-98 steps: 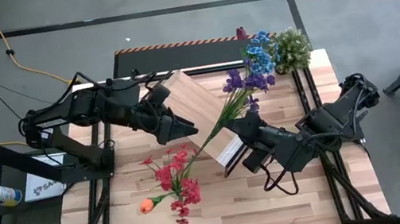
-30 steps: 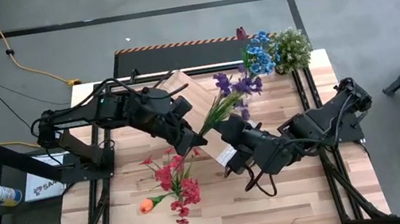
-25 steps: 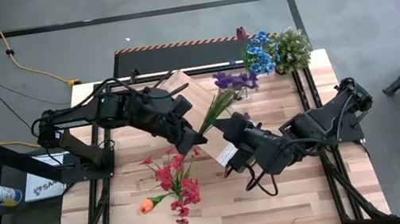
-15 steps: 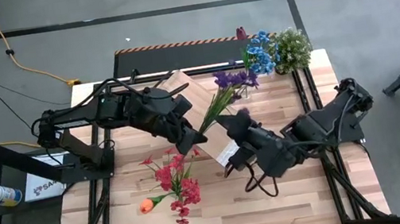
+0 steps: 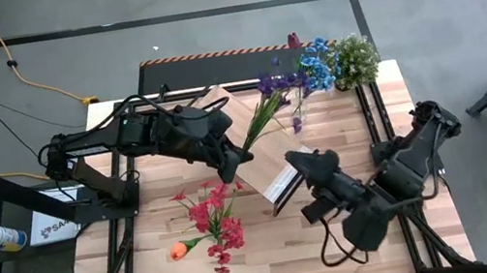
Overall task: Pick and place flowers into a vace then onto a shelf
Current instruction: Put the violet flowers into the top transparent vase
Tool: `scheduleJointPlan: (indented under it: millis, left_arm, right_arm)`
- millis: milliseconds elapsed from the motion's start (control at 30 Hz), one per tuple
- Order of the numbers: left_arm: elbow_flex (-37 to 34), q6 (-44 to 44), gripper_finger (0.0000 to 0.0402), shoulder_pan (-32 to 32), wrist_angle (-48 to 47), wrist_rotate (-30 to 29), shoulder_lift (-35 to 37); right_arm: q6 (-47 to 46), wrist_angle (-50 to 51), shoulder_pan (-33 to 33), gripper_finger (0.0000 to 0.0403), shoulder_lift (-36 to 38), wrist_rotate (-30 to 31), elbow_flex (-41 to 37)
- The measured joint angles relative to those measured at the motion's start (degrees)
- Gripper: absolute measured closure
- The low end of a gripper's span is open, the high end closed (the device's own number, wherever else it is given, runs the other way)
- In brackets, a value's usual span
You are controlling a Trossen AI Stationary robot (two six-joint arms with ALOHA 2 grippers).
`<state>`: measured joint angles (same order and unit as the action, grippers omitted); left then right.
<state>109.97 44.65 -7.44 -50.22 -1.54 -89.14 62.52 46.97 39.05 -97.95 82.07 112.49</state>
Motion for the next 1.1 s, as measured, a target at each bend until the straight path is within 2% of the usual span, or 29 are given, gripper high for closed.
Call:
scheduleJointPlan:
  millis: [433, 800, 900, 1100]
  left_arm:
    - [0.0, -8.2, 0.0362, 0.0, 9.6, -6.2, 0.0]
    - [0.0, -14.9, 0.0362, 0.0, 18.4, -7.0, 0.0]
    - [0.0, -16.4, 0.0362, 0.0, 20.2, -7.2, 0.0]
    - [0.0, -19.6, 0.0362, 0.0, 22.5, -7.2, 0.0]
  right_arm:
    - [-15.0, 0.9, 6.5, 0.0276, 1.4, 6.1, 0.0]
    - [-32.8, 0.8, 10.4, 0.0277, 7.5, 7.9, 0.0]
    - [-37.7, 0.8, 11.3, 0.0277, 9.6, 6.6, 0.0]
    - [-48.0, 0.8, 11.8, 0.0277, 14.1, -1.0, 0.0]
